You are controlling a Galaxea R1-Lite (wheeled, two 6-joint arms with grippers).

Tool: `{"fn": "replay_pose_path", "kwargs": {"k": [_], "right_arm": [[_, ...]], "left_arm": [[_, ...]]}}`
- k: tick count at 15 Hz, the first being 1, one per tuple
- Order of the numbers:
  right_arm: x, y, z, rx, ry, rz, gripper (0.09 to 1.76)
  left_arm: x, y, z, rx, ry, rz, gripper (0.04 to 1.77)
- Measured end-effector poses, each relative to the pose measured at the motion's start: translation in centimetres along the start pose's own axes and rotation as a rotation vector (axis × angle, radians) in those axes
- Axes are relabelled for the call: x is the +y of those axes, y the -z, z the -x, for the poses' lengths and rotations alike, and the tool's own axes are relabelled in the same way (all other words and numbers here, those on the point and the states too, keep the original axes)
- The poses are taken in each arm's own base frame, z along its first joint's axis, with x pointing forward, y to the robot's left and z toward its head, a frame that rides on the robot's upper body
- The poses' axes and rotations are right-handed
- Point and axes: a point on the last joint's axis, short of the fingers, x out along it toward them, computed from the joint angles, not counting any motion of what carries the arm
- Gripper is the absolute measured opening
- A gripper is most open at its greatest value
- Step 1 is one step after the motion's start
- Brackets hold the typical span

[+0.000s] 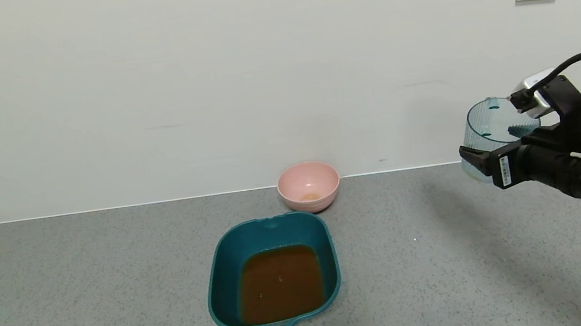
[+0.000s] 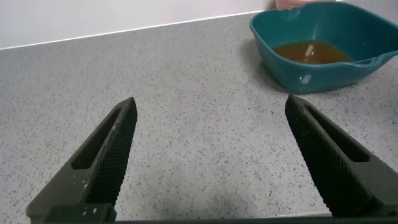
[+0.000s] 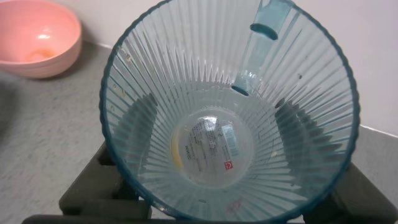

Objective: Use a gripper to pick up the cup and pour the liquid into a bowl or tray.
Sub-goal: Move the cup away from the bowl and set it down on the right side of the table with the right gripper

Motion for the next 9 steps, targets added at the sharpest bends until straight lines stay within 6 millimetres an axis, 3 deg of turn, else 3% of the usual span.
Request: {"fn": "replay_pose_path", "kwargs": {"k": [3,9], "right_arm": [[-1.5,0.5,-0.1,-0.036,0.024,-0.023,1.36],[-1.8,2.1,-1.6,0.010,0.043,-0.082,1.36]], "left_arm": [[0.0,0.0,0.0,0.000,0.000,0.000,1.72],[0.0,0.0,0.0,0.000,0.000,0.000,1.72]]}}
